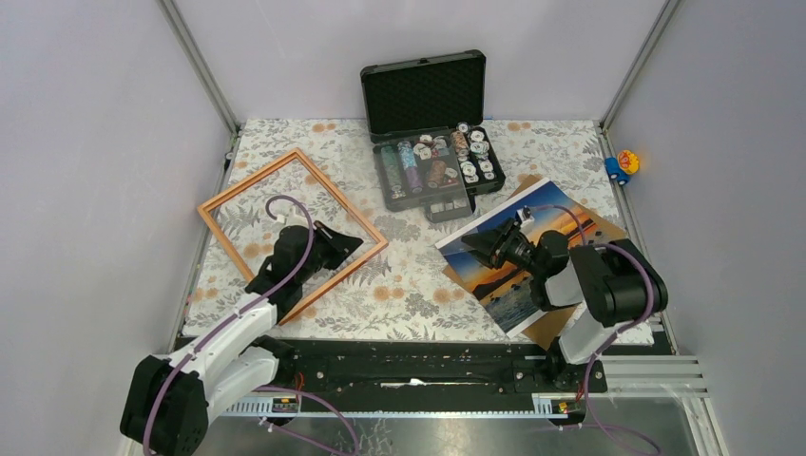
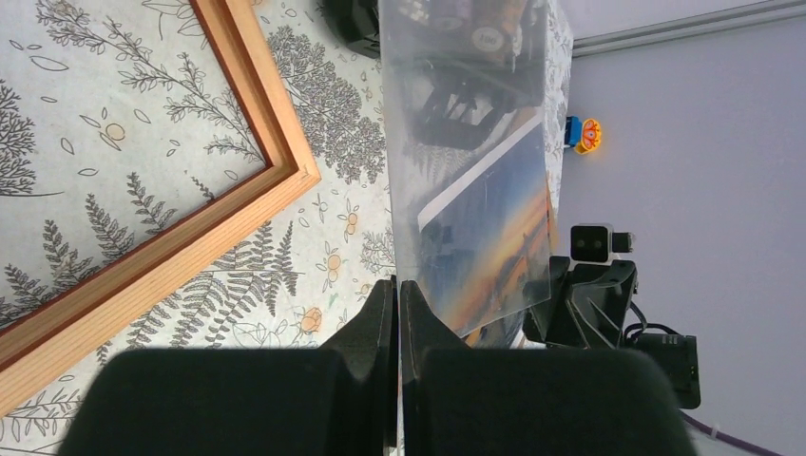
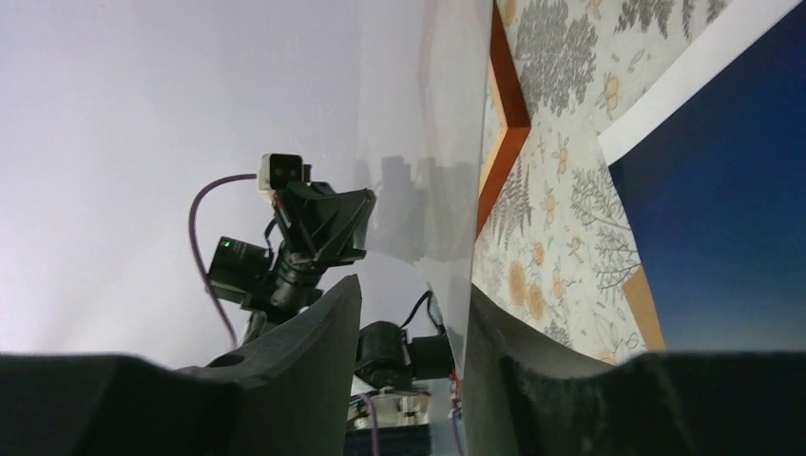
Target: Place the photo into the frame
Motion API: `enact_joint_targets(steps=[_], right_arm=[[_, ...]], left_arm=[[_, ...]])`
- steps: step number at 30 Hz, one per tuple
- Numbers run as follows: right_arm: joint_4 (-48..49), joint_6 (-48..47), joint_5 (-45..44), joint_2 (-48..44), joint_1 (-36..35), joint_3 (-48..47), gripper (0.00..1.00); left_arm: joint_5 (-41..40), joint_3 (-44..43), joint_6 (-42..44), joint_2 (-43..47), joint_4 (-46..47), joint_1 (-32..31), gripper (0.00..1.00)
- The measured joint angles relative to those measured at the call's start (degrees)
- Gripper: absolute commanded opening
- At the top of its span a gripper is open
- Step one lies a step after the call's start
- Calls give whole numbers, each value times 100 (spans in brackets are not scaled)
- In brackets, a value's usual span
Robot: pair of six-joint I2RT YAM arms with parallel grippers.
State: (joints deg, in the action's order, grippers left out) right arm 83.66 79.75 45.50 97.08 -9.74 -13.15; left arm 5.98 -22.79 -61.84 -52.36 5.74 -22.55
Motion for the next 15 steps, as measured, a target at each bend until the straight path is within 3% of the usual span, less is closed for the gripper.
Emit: enact_joint_targets(steps=[3,5,7,8,13,15], right_arm=[[-669,-289,-208,-501,-11,-17,35],[-1362,-625,-348,-883,-39,-122,22],[-2057,-1005,-470,-1187,-87,-306,3],[-2323,-1191,-535,-1285,-114,-398,0],[-3467,-2059,-699,-1467,-236,-979,0],[-3720,-2404,-693,-1460,-289,-1167,0]], left_arm=[[2,15,-39,24,50,0,0],[2,85,-66,31,116,0,2],[2,151,-68,70,118,0,17],[-2,170,-50,105,96,0,26],[-138,184,170,562,-330,0,79],[-306,173,289,833,-684,-2,88]])
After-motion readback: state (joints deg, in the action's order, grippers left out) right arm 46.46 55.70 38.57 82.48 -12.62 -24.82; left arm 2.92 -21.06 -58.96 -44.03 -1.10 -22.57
